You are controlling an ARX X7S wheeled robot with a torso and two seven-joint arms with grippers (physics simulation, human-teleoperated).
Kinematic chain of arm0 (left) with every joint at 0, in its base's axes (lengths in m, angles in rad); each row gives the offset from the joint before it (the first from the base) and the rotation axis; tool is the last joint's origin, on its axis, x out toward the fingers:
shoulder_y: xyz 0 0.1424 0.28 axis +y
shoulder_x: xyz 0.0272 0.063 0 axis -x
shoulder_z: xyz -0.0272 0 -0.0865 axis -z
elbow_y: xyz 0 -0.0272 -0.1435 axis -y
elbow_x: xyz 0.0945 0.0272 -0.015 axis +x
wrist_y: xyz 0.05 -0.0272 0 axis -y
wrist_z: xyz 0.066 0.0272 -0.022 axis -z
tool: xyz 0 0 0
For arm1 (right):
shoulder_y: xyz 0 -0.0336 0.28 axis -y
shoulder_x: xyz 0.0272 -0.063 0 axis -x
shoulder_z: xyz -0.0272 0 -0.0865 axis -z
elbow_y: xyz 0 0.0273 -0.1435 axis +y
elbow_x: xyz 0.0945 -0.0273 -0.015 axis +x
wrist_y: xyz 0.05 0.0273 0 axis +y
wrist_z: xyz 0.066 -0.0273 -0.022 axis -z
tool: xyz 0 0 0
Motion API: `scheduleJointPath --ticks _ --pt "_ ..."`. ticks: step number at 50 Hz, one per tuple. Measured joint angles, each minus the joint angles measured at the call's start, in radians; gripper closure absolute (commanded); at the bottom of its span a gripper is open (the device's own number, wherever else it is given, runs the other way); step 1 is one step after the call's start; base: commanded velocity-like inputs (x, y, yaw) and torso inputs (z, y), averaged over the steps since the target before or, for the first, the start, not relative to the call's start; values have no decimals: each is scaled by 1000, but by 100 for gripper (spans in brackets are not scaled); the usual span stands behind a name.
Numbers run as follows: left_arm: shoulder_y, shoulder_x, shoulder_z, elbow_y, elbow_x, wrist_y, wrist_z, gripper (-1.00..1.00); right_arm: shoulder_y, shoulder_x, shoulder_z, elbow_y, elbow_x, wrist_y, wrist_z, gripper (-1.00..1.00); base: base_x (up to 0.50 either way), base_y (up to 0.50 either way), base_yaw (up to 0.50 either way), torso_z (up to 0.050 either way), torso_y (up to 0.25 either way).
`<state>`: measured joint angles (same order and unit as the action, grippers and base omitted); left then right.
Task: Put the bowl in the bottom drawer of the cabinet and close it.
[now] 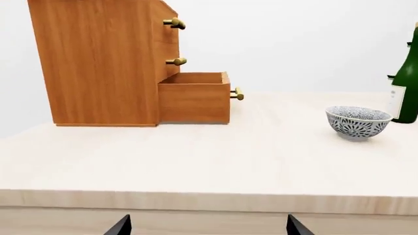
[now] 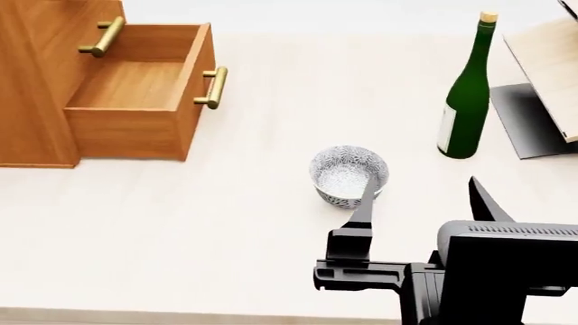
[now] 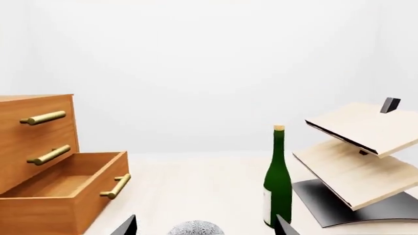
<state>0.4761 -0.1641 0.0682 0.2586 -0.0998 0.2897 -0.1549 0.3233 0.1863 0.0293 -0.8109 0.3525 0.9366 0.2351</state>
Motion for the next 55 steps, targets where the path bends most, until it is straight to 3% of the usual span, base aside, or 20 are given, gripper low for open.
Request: scheduleJointPath --ticks 33,55 --pt "4 -22 20 9 -3 2 -30 -100 -11 11 -15 17 17 -28 14 -100 0 322 0 0 0" --pt "9 -37 32 18 -4 3 -47 -100 -20 12 -15 28 37 -48 20 -100 0 500 0 0 0"
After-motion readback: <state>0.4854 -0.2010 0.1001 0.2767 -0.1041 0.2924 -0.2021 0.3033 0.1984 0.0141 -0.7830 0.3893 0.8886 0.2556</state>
